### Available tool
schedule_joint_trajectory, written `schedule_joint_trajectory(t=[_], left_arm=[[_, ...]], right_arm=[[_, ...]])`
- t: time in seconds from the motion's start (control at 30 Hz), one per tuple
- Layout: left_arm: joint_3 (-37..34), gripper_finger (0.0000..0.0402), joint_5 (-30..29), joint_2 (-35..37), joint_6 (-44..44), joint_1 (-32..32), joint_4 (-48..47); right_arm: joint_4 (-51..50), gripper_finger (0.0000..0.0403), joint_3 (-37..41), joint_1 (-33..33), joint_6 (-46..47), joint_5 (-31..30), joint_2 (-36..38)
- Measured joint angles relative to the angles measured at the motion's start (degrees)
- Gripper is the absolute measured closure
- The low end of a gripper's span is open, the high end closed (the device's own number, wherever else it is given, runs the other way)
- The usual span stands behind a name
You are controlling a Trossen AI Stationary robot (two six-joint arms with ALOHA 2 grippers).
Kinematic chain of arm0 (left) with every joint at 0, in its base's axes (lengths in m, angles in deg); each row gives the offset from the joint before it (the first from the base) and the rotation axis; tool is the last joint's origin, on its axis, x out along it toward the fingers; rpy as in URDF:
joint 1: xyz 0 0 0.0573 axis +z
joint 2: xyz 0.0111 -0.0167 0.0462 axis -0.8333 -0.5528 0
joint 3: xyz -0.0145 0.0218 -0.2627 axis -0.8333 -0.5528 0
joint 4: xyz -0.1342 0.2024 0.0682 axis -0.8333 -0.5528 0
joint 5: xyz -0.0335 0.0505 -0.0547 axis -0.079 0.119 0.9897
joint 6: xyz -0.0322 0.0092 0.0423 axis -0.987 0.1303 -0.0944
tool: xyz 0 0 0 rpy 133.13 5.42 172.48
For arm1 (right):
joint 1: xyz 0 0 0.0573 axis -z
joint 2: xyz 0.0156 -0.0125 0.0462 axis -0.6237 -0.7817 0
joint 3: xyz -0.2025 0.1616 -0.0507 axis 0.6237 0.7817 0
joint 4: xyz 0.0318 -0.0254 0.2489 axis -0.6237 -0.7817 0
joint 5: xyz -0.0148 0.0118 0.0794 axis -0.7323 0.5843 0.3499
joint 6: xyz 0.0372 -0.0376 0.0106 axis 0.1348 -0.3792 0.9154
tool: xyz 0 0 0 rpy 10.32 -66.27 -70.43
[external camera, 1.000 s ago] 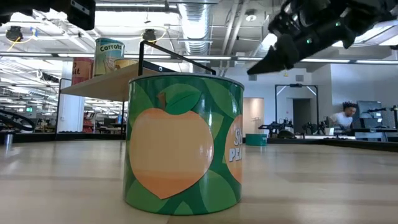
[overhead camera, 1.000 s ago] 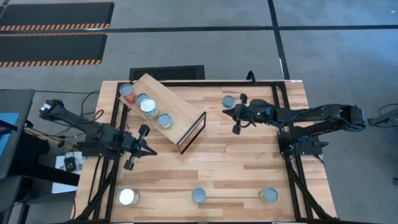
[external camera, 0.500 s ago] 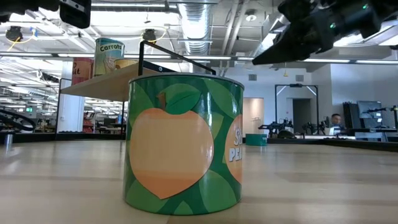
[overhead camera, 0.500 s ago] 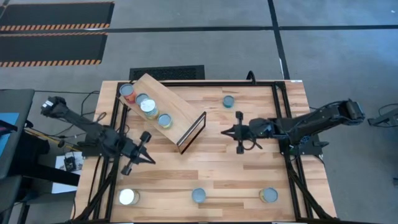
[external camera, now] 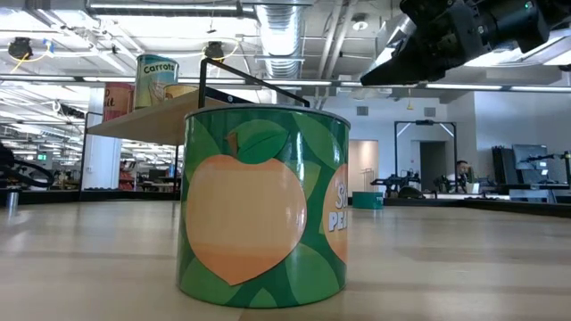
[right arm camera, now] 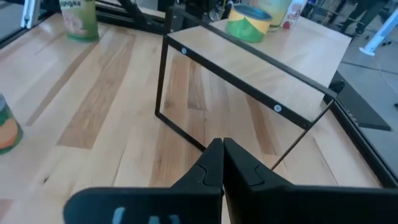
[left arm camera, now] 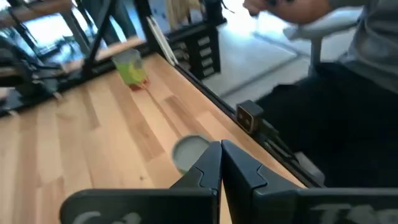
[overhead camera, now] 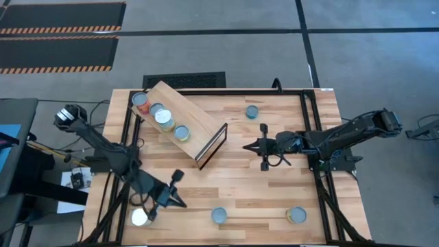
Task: Pick and place cans onto a shelf
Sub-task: Put the canned peaches on the shelf
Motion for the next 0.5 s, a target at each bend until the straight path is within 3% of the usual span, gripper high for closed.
schedule_joint_trajectory(t=[0.3,0.5], left_arm=[[14.9,0.0401,-6.2,-12.6,-3.3,-0.9,-16.1],[18.3,0.0397,-5.7,-19.1,-4.3,-0.8,-17.2]], right_arm=[[1.8,0.0386,0.0,0.0,1.5,0.0,0.0],[2.0,0.0385,0.0,0.0,2.4,0.1,0.0]])
